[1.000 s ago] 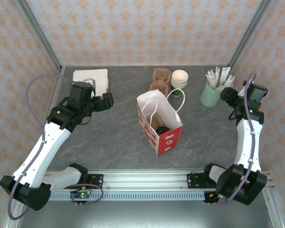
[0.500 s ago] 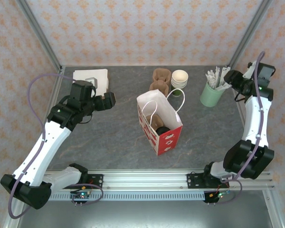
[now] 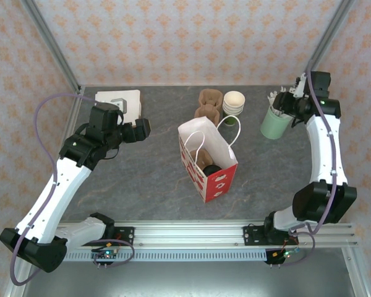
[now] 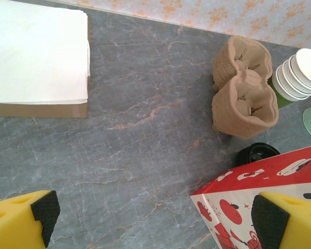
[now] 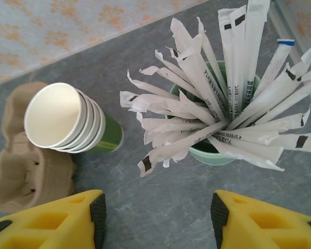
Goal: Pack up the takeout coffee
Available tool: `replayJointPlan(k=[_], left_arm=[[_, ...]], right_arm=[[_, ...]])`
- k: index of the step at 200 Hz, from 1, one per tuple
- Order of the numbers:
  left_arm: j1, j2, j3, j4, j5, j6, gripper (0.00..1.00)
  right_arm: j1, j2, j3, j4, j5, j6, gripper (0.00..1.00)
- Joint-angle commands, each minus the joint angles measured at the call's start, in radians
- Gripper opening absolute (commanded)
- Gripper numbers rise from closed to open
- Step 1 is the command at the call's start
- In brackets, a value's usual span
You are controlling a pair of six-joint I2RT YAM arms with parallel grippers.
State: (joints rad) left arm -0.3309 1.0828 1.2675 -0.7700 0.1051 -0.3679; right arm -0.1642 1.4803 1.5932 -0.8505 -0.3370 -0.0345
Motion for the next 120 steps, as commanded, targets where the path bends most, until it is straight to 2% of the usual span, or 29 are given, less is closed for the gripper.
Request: replayJointPlan(k=[1, 47, 120], left_arm=[[0.013, -0.009, 0.035, -0.002, -0.002, 0.018, 0.98], [0.012, -0.004, 0.038, -0.006, -0.008, 0.022, 0.98], [0.012, 0.011, 0.053, -0.012, -0.01, 0.027, 0.98]], right_arm=[[0.016, 0.038, 0.051, -0.044, 0.106, -0.044, 0.55], [0.032, 0.092, 0.093, -0.039, 0.118, -0.058, 0.5], [0.035, 0.139, 0.117, -0.045, 0.115, -0.05, 0.34]])
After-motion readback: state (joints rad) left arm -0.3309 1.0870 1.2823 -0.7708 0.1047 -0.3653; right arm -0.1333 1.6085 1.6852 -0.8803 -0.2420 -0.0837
